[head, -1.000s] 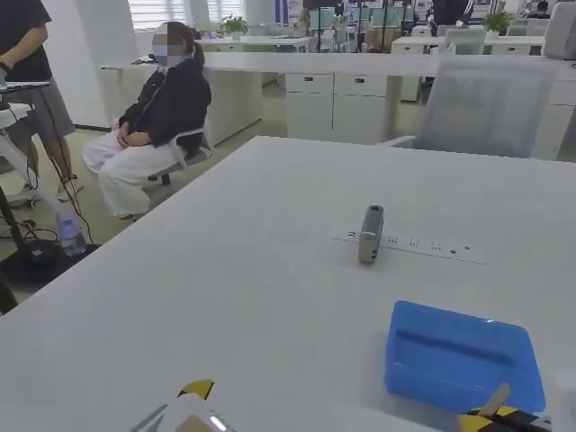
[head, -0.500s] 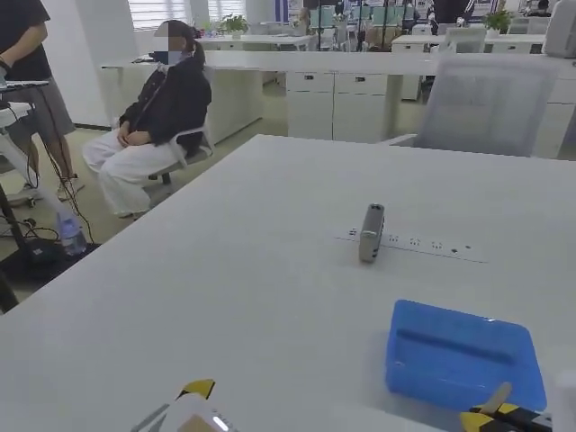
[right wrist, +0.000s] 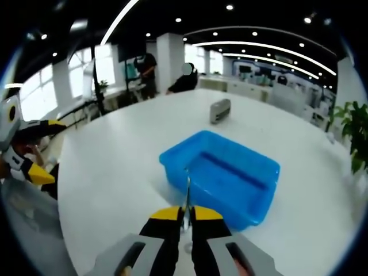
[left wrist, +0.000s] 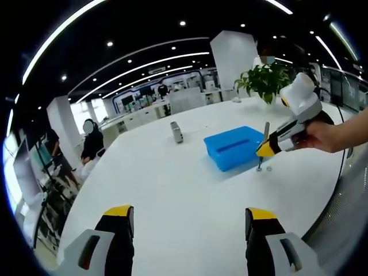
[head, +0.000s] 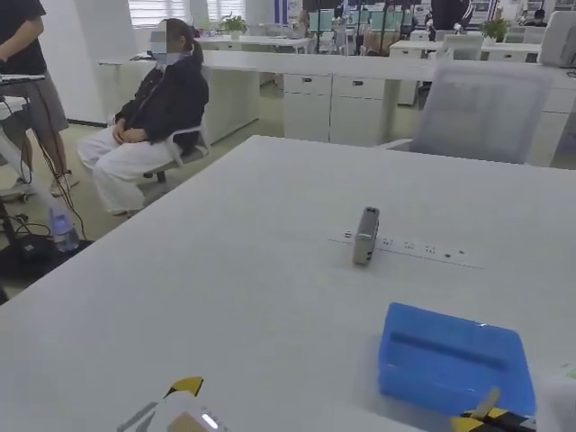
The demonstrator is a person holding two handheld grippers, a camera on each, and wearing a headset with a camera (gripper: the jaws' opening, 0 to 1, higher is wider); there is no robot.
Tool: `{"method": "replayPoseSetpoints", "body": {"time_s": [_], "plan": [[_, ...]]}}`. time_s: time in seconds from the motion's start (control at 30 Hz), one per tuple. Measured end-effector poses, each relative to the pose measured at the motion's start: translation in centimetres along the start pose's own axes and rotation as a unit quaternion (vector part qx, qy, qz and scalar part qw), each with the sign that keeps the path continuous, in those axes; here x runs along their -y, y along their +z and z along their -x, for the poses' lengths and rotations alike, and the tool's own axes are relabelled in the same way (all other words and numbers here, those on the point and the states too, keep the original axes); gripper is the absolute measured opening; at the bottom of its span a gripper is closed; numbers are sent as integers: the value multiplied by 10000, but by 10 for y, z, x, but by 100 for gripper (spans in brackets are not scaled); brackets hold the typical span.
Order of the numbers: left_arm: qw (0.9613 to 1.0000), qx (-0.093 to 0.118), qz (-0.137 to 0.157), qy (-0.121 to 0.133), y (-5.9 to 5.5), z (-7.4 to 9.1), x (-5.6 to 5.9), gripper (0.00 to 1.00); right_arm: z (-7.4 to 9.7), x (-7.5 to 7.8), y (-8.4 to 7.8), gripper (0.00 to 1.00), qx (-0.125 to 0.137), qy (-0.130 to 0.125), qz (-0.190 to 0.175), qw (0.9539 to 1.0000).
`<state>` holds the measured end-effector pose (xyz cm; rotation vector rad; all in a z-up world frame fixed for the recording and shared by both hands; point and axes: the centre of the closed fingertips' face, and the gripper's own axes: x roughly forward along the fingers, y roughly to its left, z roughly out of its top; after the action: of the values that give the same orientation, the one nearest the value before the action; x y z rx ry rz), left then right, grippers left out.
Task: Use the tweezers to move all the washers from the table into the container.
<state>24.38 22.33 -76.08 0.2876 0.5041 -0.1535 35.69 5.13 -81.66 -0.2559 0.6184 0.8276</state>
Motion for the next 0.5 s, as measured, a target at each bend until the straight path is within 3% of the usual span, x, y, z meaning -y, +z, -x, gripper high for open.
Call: {"method": "replayPoseSetpoints", "body": {"time_s": [0.27, 0.5], "plan": [[10000, -11, 33, -18, 0, 0, 0, 81, 14, -4, 30, 2, 231, 145, -62, 9996], [10000, -21, -6, -26, 0, 0, 1, 81, 29, 5, 76, 2, 787, 108, 8, 9968]]}}
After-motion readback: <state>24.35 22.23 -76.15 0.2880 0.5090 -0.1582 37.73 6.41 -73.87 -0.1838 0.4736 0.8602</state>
